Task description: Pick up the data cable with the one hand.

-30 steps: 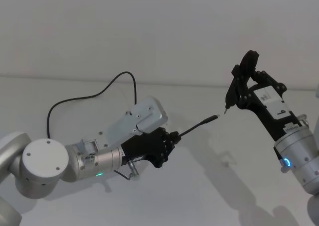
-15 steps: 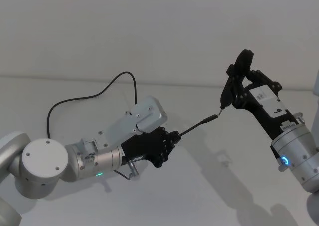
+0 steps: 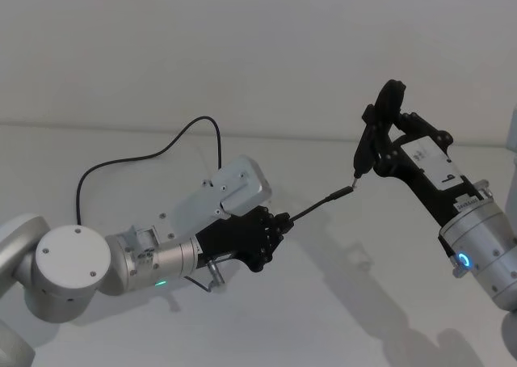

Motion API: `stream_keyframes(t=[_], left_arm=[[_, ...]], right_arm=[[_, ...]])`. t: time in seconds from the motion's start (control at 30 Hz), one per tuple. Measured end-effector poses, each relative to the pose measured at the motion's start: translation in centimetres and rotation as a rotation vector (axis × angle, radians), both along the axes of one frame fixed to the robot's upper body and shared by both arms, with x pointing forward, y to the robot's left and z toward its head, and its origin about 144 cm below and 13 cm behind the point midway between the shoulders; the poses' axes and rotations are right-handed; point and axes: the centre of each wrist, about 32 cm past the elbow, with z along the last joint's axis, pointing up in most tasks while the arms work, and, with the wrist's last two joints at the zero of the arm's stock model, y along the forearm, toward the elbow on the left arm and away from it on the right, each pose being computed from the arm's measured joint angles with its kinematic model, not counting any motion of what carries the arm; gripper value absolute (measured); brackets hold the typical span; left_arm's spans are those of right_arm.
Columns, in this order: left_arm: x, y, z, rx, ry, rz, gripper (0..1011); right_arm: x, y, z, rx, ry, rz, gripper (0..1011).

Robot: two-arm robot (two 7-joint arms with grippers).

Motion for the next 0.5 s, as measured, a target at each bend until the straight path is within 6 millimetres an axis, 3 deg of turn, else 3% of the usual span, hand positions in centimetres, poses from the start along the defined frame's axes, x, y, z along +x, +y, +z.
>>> stream_keyframes(t=[0.5], left_arm=[[0.00,0.00,0.00,0.000,0.000,0.000,48]], right_arm=[[-0.03,-0.08,0.26,-0.010,0.003,0.012,268]])
